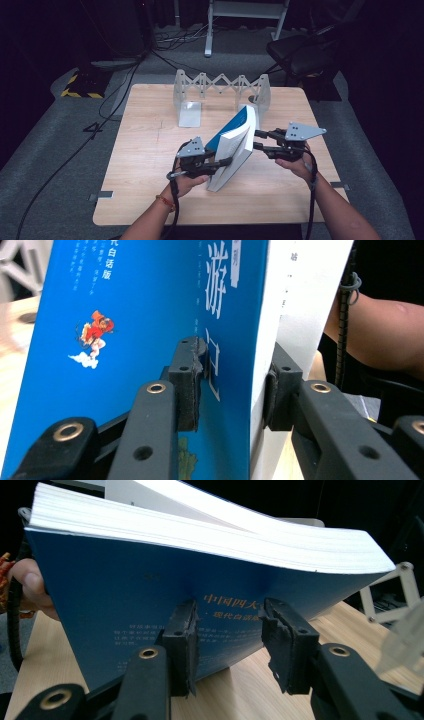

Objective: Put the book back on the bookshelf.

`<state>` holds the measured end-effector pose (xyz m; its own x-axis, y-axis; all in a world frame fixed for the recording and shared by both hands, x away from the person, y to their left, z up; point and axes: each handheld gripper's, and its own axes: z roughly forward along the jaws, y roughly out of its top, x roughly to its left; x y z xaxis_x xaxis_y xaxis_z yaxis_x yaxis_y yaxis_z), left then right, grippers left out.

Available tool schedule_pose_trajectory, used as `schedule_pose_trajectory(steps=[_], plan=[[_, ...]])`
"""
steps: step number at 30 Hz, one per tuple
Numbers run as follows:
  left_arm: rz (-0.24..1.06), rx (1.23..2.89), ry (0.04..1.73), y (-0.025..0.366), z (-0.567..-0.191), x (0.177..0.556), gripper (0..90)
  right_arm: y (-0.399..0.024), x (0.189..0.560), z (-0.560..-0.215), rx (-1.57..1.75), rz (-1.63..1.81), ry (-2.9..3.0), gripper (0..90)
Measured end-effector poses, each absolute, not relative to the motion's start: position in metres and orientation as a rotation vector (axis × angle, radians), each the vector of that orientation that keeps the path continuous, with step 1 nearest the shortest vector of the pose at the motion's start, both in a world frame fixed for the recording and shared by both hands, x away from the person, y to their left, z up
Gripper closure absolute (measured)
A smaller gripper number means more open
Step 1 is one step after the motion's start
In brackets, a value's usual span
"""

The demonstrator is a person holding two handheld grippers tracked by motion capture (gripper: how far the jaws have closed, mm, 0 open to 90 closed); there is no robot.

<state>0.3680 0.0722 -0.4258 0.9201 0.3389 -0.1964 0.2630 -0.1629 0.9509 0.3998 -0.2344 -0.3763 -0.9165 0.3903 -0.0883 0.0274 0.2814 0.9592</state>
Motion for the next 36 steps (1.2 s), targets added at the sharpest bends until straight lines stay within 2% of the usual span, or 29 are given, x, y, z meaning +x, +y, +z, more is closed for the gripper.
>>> schedule_pose_trajectory(steps=[10,25,30,36], plan=[[0.04,1.739,0.36,0.036,-0.42,0.375,65.5,-0.272,0.386,-0.367,0.427,1.658,2.164,58.1],[0.139,1.804,0.355,0.064,-0.419,0.362,65.8,-0.244,0.368,-0.375,0.362,1.693,2.18,53.3],[0.175,1.846,0.35,0.07,-0.417,0.357,62.1,-0.24,0.367,-0.378,0.361,1.68,2.194,51.6],[0.18,1.872,0.368,0.082,-0.416,0.35,53.2,-0.227,0.362,-0.39,0.336,1.644,2.261,49.3]])
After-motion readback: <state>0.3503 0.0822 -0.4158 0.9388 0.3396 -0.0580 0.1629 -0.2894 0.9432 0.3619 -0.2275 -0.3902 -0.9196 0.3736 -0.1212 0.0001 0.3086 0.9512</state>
